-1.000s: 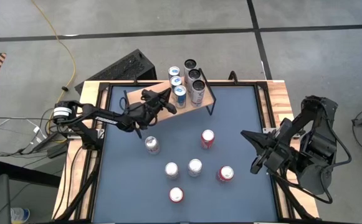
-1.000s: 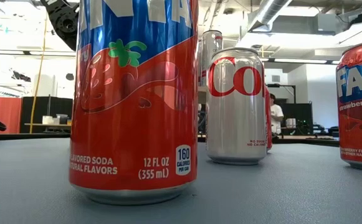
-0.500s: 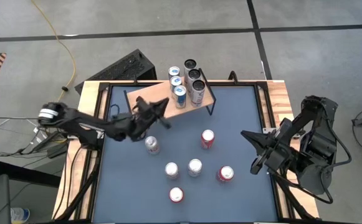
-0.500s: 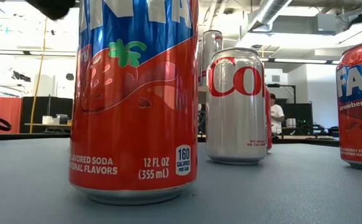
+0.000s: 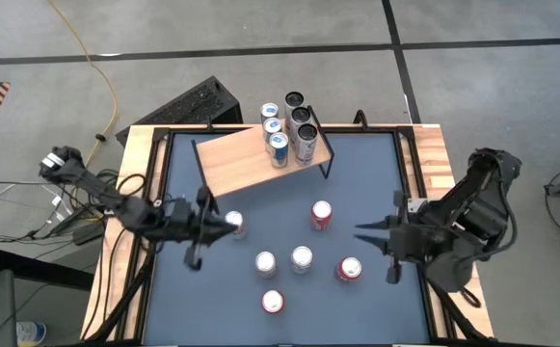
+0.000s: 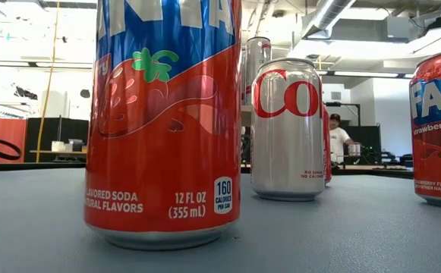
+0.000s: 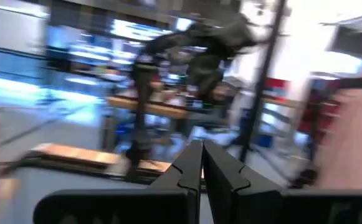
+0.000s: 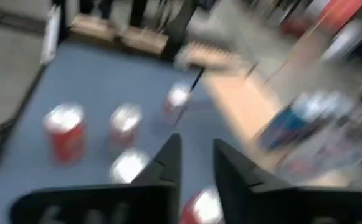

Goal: Place canned beverage on shelf
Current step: Put the bottom right red soda can on the shelf

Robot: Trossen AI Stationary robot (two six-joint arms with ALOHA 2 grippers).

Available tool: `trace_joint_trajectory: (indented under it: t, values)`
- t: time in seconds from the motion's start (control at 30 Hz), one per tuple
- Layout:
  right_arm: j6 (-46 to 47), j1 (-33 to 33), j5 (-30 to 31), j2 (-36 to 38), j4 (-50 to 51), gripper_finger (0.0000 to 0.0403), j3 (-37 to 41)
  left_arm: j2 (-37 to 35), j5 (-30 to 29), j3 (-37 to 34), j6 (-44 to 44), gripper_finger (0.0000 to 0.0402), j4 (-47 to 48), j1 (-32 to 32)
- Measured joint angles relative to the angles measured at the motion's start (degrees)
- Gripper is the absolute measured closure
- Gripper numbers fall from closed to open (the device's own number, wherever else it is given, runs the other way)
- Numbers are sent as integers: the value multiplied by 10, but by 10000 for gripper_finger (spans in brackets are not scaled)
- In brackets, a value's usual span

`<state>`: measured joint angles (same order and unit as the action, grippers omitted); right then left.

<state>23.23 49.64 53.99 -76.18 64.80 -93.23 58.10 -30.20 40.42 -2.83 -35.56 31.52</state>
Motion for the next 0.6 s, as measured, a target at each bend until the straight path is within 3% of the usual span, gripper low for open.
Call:
trace_joint_trajectory:
  t: [0.13, 0.3, 0.47, 0.6]
  values:
    - [133, -3, -98, -19, 103, 233, 0, 14, -4, 0, 10, 377, 3, 48]
    - [196, -3, -190, -62, 142, 149, 0, 38, -6, 0, 6, 356, -1, 79]
    - [223, -10, -309, -126, 144, 118, 0, 70, -23, 0, -13, 333, -16, 88]
    - [217, -17, -343, -170, 143, 108, 0, 84, -21, 0, -4, 318, -37, 88]
